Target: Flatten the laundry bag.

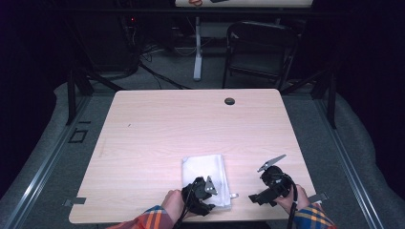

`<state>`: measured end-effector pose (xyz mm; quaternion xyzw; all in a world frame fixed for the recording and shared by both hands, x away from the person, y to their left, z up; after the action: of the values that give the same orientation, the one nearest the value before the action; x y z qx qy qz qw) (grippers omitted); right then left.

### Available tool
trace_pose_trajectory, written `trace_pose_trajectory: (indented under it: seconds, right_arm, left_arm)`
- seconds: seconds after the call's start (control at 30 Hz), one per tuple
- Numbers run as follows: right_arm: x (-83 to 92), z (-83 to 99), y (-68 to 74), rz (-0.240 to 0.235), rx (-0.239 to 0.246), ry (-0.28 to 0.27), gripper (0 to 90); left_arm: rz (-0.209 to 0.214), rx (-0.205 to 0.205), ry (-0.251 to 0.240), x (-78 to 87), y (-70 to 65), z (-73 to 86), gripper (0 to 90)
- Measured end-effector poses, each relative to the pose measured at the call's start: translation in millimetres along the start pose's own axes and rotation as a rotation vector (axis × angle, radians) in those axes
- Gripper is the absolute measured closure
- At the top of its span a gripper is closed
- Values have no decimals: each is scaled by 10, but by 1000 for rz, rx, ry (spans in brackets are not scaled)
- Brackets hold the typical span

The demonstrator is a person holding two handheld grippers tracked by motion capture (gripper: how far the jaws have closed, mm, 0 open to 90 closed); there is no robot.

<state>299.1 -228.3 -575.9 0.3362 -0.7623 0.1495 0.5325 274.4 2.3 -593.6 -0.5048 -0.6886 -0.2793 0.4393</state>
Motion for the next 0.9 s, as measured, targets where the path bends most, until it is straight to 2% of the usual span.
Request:
trace_pose_trajectory:
  seconds: [0.3, 0.47, 0.57, 0.63, 0.73, 0.83, 0.9]
  right_arm:
    - [-6, 1, 12, 0, 10, 3, 115]
    - [-15, 1, 24, -4, 2, -4, 116]
    - [-15, 1, 22, 2, 12, 2, 119]
    - [-13, -5, 38, -10, 16, 0, 124]
    - [-20, -19, 79, -13, 22, -14, 140]
    - [-10, -23, 86, -3, 46, -5, 156]
    - [-6, -33, 108, -9, 47, -14, 201]
  left_arm:
    - [26, 4, -18, 46, 16, -14, 537]
    - [35, 9, -7, 40, 20, -10, 613]
    - [39, 6, -2, 29, 21, -5, 649]
    - [42, 5, 1, 23, 10, -4, 680]
    - [45, 1, -2, 20, 3, -4, 753]
    - [49, -2, -19, 29, 6, -2, 793]
    - [51, 1, -39, 44, 13, -2, 821]
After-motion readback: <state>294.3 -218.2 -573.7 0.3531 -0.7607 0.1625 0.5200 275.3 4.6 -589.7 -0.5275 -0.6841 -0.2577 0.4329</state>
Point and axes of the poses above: each handheld gripper's, and its own axes: x roughly backward along the jaws, z roughly out of its underside, y roughly to its left, the point moved 5 cm from there along -x, roughly forward along the jaws, and after that the axes turned 2 degrees about z, right-handed, at the moved point
